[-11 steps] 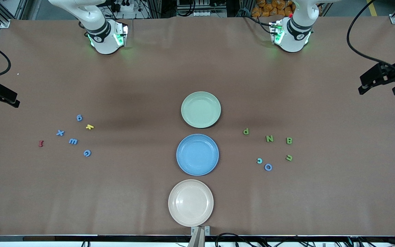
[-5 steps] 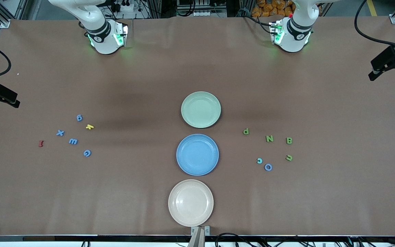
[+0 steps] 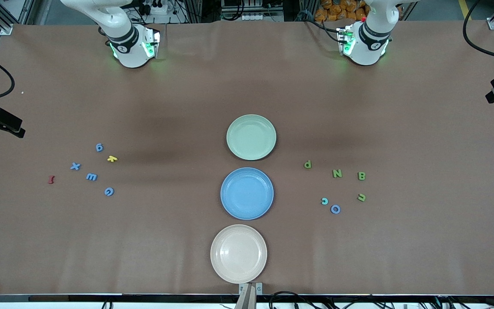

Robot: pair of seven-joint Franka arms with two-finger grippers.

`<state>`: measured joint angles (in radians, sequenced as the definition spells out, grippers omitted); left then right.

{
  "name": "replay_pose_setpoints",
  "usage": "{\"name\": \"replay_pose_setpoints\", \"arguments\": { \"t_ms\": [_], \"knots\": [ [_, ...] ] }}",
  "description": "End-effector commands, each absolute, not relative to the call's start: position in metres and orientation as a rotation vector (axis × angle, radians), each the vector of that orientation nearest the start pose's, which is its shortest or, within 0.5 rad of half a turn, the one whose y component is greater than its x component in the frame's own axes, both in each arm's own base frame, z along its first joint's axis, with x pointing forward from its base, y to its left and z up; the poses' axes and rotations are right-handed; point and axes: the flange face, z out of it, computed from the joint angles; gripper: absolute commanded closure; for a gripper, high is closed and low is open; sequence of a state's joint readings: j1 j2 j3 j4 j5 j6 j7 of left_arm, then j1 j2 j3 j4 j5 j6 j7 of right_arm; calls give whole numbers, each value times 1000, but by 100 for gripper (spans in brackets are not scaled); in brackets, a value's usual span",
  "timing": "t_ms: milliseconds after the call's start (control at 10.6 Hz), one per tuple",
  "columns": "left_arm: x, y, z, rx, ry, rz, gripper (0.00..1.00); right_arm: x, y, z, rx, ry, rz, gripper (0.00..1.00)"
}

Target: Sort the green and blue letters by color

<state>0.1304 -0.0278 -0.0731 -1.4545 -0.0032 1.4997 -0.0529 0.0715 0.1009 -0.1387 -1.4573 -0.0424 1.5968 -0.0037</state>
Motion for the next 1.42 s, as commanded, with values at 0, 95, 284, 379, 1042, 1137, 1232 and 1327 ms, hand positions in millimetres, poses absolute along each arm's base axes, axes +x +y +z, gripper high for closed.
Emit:
{"name": "replay_pose_setpoints", "arguments": {
  "t_ms": [0,95,284,379,1042,1137,1232,1327],
  "knots": [
    [533,47,686,-3109,-197,-85,0,587,-38,623,-3187,108,-65,0],
    [534,49,685,-3109,-204,-83,0,587,-38,624,-3187,108,-68,0],
    [538,36,680,-3113,-164,-69,0,587,-38,624,-3187,108,-70,0],
    [538,23,678,-3115,-133,-55,0,587,-39,624,-3187,110,-70,0],
    [583,-3,594,-3217,-106,215,0,587,-44,623,-3187,123,-65,0],
    [588,-42,584,-3214,-16,217,0,592,-46,616,-3189,127,-62,0],
    [599,-62,569,-3220,25,213,0,598,-47,608,-3191,125,-65,0],
    [604,-82,554,-3219,22,238,0,603,-48,602,-3193,127,-70,0]
  ]
}}
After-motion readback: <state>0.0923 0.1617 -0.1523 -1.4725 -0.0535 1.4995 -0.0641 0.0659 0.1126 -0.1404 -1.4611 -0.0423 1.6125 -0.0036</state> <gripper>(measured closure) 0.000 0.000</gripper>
